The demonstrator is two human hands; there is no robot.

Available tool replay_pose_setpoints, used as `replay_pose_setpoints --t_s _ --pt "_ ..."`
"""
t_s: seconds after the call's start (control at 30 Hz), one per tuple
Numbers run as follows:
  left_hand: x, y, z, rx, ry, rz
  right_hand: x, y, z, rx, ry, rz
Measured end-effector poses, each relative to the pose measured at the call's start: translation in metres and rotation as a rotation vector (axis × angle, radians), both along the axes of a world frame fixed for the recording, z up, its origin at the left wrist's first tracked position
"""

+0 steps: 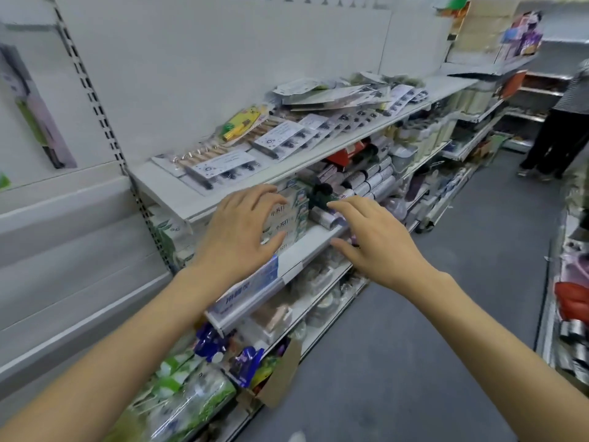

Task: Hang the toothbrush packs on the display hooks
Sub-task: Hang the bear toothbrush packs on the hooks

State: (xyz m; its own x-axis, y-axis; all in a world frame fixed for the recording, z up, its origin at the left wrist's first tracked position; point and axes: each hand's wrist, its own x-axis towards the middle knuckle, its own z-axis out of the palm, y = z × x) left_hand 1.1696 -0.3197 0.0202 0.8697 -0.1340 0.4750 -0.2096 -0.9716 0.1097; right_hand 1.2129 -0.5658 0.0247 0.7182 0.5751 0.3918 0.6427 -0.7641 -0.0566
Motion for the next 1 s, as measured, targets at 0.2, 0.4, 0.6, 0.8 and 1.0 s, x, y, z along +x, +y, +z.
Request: replay_pose_setpoints --t_s 0.2,0.4,0.6,0.8,1.0 --pt "0.106 -0.003 0.008 0.003 0.013 0.006 0.102 -0.002 0.006 0.000 0.017 0.011" --pt "0.186 0.007 0.023 0.005 0.039 0.045 0.191 0.000 0.017 0.024 0.009 0.039" --pt "0.257 0.043 0.048 -0.041 0.117 0.232 0.290 -0.001 0.032 0.082 -0.058 0.144" --pt "0.329 0.072 0.054 -0.090 0.182 0.486 0.400 0.001 0.064 0.183 -0.091 0.281" --pt "0.372 0.094 0.040 -0.185 0.303 0.668 0.501 0.030 0.122 0.151 -0.096 0.413"
